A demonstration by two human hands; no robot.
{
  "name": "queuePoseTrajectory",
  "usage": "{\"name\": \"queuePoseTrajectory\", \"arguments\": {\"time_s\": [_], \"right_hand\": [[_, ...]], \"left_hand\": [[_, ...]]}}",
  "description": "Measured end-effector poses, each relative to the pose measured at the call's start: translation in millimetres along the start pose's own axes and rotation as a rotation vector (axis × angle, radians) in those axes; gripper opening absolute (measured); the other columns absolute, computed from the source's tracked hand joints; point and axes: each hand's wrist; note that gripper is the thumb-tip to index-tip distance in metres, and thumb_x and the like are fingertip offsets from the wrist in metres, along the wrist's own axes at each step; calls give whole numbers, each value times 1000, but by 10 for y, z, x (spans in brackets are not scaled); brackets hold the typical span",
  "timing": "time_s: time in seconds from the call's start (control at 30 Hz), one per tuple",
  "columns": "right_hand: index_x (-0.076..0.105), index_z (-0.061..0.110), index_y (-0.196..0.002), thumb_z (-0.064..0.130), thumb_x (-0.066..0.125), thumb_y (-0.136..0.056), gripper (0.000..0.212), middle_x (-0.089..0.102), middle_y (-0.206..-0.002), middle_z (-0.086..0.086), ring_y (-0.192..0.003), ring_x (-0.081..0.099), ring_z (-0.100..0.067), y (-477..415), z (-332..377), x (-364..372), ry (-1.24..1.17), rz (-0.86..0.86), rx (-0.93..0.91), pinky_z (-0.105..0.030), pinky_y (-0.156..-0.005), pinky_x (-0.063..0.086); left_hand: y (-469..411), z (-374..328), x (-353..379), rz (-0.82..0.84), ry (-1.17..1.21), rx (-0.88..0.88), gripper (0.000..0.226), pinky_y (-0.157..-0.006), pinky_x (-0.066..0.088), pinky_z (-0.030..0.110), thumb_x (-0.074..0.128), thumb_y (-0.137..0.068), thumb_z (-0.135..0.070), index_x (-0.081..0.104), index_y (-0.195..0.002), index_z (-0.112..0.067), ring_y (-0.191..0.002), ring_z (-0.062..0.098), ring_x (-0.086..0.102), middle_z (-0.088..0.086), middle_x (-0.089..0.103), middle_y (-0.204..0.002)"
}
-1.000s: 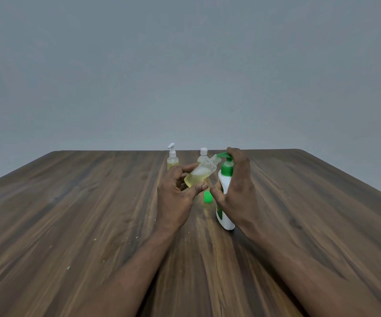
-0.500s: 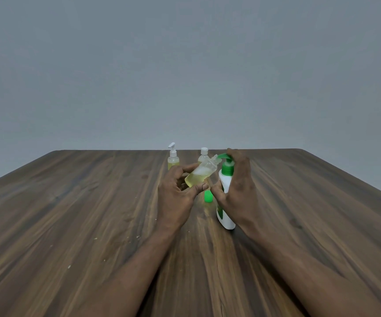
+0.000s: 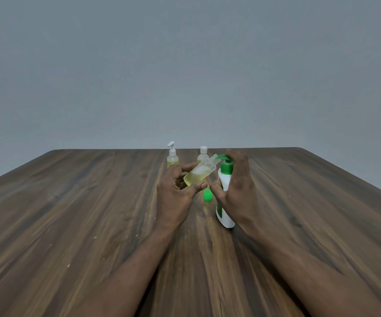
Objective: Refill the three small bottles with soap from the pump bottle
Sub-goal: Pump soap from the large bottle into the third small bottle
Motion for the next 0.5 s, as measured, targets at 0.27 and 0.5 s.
{"name": "queuePoseTrajectory", "arguments": {"time_s": [0.27, 0.5], "right_hand": [[32, 19, -140, 12, 79, -77, 78, 42, -136, -1, -113, 48, -4, -15, 13, -12, 18, 27, -11, 1, -82, 36], [35, 18, -140, 12, 78, -79, 74, 43, -135, 0, -111, 40, 17, -23, 32, -17, 31, 18, -13, 2, -82, 34]], "left_hand": [[-3, -23, -1, -8, 6, 36, 46, -86, 60, 44, 87, -75, -5, 72, -113, -27, -102, 20, 71, -2, 73, -112], [-13, -58, -23, -31, 39, 45, 49, -88, 59, 46, 85, -76, -5, 69, -110, -37, -103, 20, 71, -2, 73, -113]]}}
Point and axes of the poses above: each hand's wrist, its own y-axis away from the middle knuckle, its own x-axis out of the palm, z = x × y
